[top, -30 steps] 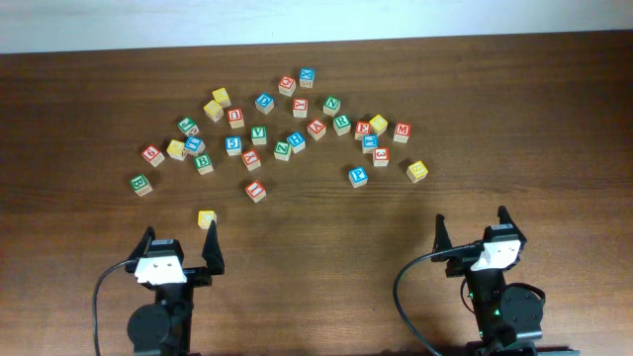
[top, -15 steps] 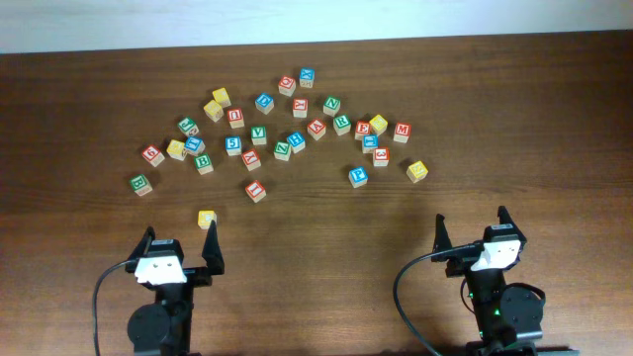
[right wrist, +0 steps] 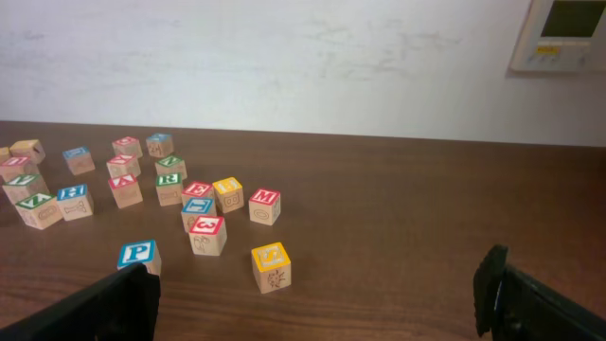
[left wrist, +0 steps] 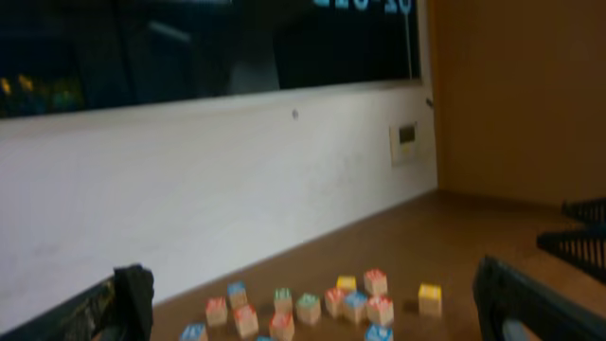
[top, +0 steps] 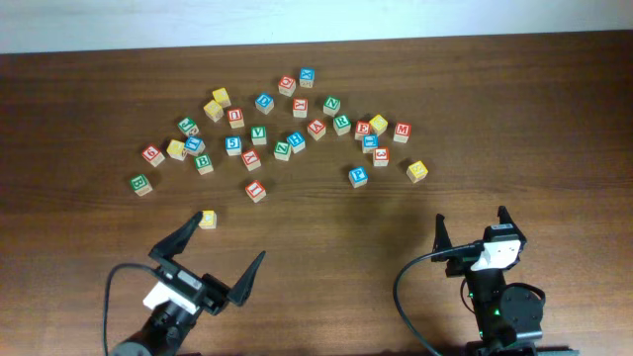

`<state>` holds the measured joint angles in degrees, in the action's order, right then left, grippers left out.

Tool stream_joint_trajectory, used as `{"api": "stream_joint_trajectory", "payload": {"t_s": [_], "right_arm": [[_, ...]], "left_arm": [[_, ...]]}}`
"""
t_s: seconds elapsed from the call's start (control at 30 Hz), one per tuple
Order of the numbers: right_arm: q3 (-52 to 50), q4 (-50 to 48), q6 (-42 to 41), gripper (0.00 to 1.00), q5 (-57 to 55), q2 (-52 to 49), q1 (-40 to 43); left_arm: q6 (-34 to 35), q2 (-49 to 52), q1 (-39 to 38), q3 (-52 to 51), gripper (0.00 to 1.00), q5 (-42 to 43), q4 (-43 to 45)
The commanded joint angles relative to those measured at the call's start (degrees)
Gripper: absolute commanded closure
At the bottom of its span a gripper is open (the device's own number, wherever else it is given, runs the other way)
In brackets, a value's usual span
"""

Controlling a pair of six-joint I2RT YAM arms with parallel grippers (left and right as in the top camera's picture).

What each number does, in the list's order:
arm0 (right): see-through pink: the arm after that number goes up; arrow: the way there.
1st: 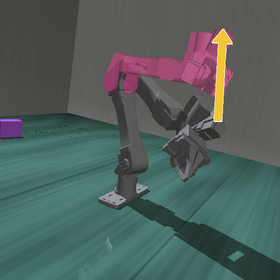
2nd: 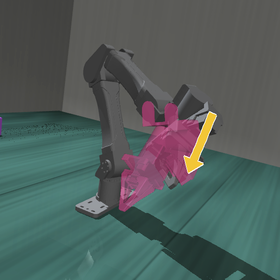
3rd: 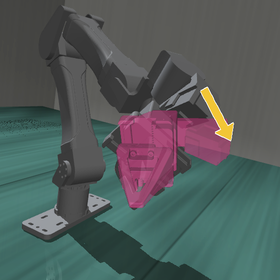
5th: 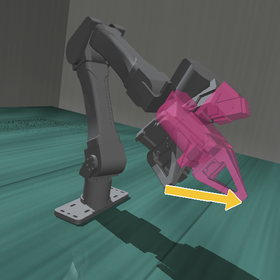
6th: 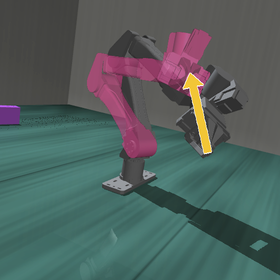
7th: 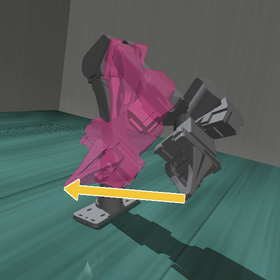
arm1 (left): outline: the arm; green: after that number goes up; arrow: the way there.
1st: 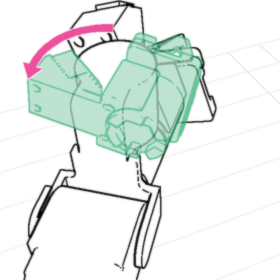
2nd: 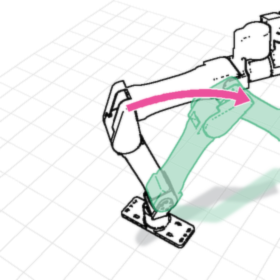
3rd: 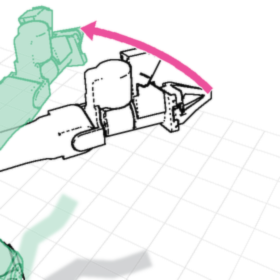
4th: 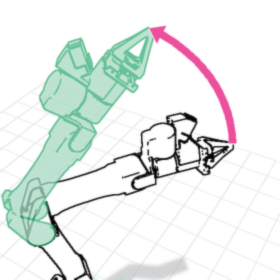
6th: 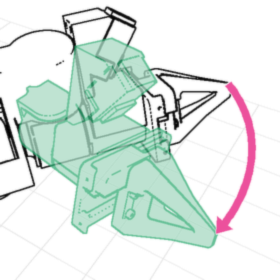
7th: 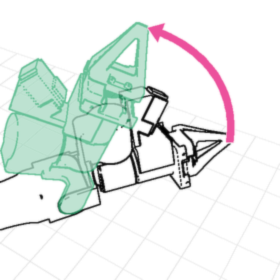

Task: Spell out CVPR
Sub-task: 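Move left gripper down onto the yellow C block and close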

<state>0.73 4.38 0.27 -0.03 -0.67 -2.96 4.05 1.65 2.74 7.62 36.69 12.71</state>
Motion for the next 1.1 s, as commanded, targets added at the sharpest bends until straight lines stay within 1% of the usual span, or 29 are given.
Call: {"api": "stream_joint_trajectory", "payload": {"t_s": [0.0, 0.03, 0.1, 0.13, 0.2, 0.23, 0.27, 0.3, 0.33, 0.37, 0.4, 0.47, 0.53, 0.57, 0.6, 0.63, 0.67, 0.7, 0.87, 0.9, 0.93, 0.97, 1.03, 1.07], "right_arm": [[-0.42, 0.26, 0.37, 0.02, -0.63, 0.46, 0.37], [-0.42, 0.26, 0.37, 0.02, -0.63, 0.46, 0.37], [-0.42, 0.26, 0.37, 0.02, -0.63, 0.46, 0.37], [-0.42, 0.26, 0.37, 0.02, -0.63, 0.46, 0.37], [-0.42, 0.26, 0.37, 0.02, -0.63, 0.46, 0.37], [-0.42, 0.26, 0.37, 0.02, -0.63, 0.46, 0.37], [-0.42, 0.26, 0.37, 0.02, -0.63, 0.46, 0.37], [-0.42, 0.26, 0.37, 0.02, -0.63, 0.46, 0.37], [-0.42, 0.26, 0.37, 0.02, -0.63, 0.46, 0.37], [-0.42, 0.26, 0.37, 0.02, -0.63, 0.46, 0.37], [-0.42, 0.26, 0.37, 0.02, -0.63, 0.46, 0.37], [-0.42, 0.26, 0.37, 0.02, -0.63, 0.46, 0.37], [-0.42, 0.26, 0.37, 0.02, -0.63, 0.46, 0.37], [-0.42, 0.26, 0.37, 0.02, -0.63, 0.46, 0.37], [-0.42, 0.26, 0.37, 0.02, -0.63, 0.46, 0.37], [-0.42, 0.26, 0.37, 0.02, -0.63, 0.46, 0.37], [-0.42, 0.26, 0.37, 0.02, -0.63, 0.46, 0.37], [-0.42, 0.26, 0.37, 0.02, -0.63, 0.46, 0.37], [-0.42, 0.26, 0.37, 0.02, -0.63, 0.46, 0.37], [-0.42, 0.26, 0.37, 0.01, -0.63, 0.46, 0.37], [-0.42, 0.26, 0.37, 0.02, -0.63, 0.46, 0.37], [-0.42, 0.24, 0.37, 0.02, -0.63, 0.46, 0.37], [-0.42, 0.26, 0.37, 0.02, -0.63, 0.46, 0.37], [-0.42, 0.26, 0.37, 0.02, -0.63, 0.46, 0.37]], "left_arm": [[-1.31, 11.04, 0.15, 14.95, 0.01, 1.33, -15.17], [-1.25, 15.54, 0.15, 18.45, 0.01, 2.21, -14.82], [-1.27, 17.38, 0.15, 19.71, 0.01, 2.14, -14.21], [-0.17, 18.01, 0.15, 20.04, 0.01, 1.88, -13.03], [3.96, 20.68, 0.15, 22.4, 0.01, 1.51, -15.17], [4.7, 24.04, 0.15, 25.88, 0.01, 1.55, -19.56], [3.89, 30.67, 0.15, 33.22, 0.01, 1.53, -28.15], [1.7, 35.41, 0.15, 38.36, 0.01, 1.62, -33.22], [1.73, 37.79, 0.15, 40.63, 0.01, 3.02, -34.47], [1.73, 39.76, 0.15, 41.64, 0.01, 6.36, -34.62], [1.7, 40.48, 0.15, 41.62, 0.01, 7.54, -34.71], [2.38, 42.49, 0.15, 41.62, 0.01, 7.28, -34.84], [5.9, 44.78, 0.15, 41.62, 0.01, 6.4, -34.93], [8.61, 45.92, 0.15, 41.75, 0.01, 1.73, -36.04], [9.42, 46.77, 0.15, 42.86, 0.01, -4.33, -39.12], [9.4, 47.67, 0.15, 44.85, 0.01, -9.6, -43.15], [8.48, 50.25, 0.15, 49.79, 0.01, -18.32, -51.32], [6.91, 52.24, 0.15, 52.59, 0.01, -20.63, -55.19], [6.97, 57.94, 0.15, 53.29, 0.01, -19.58, -60.61], [10.19, 59.56, 0.15, 53.31, 0.01, -21.31, -61.9], [11.98, 62.88, 0.15, 53.31, 0.01, -23.91, -63.84], [11.72, 67.25, 0.13, 53.29, 0.01, -25.68, -65.37], [11.74, 73.42, 0.15, 53.29, 0.01, -25.83, -66.23], [11.72, 78.97, 0.15, 53.29, 0.01, -26.1, -67.1]]}}
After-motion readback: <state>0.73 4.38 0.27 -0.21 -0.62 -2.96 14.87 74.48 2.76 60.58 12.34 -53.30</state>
